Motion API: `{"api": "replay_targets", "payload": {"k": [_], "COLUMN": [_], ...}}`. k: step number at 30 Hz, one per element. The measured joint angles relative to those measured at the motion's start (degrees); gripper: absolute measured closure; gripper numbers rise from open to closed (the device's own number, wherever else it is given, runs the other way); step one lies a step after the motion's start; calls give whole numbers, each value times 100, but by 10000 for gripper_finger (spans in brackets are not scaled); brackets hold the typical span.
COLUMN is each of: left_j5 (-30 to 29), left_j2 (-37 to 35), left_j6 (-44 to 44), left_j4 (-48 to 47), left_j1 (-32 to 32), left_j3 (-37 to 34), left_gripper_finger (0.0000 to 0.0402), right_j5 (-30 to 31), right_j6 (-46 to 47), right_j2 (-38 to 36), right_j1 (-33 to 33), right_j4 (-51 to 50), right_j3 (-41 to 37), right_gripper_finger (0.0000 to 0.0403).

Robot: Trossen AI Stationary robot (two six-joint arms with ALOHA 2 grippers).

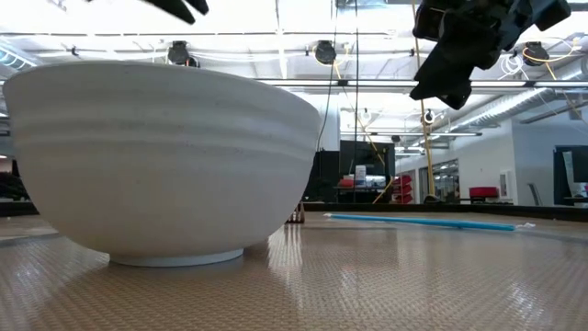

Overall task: Pick & Place Utensil
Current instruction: Put the pink fork into the white bowl on the mat

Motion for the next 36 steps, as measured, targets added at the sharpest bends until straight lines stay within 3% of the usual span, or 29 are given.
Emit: {"api": "replay_targets", "payload": {"k": [6, 15, 20, 25, 30, 36], "left_j5": [-208, -270, -357, -271, 295, 414], "left_j2": [-1018, -2172, -3115, -4260, -5221, -5713], "left_j6": [1248, 1579, 1631, 2044, 2878, 3004], "left_j4": [-582, -1555, -876, 713, 2226, 2572], "left_j1": [118, 74, -141, -523, -608, -607], "left_j3": [0, -286, -1417, -2766, -3790, -4268], "left_gripper_finger": [309, 311, 312, 312, 312, 312], "right_j5": [120, 475, 485, 557, 1082, 1678], "right_j6": [-11, 1064, 1573, 1889, 1729, 1453], "right_j2": [2, 197, 857, 1636, 2226, 3144], "right_j1": [-2, -129, -96, 14, 77, -103], "right_j4": [271, 1760, 2839, 3691, 2879, 1064], "right_j3": [0, 0, 4, 110, 746, 1954], "right_gripper_finger": [271, 271, 271, 271, 271, 271]}}
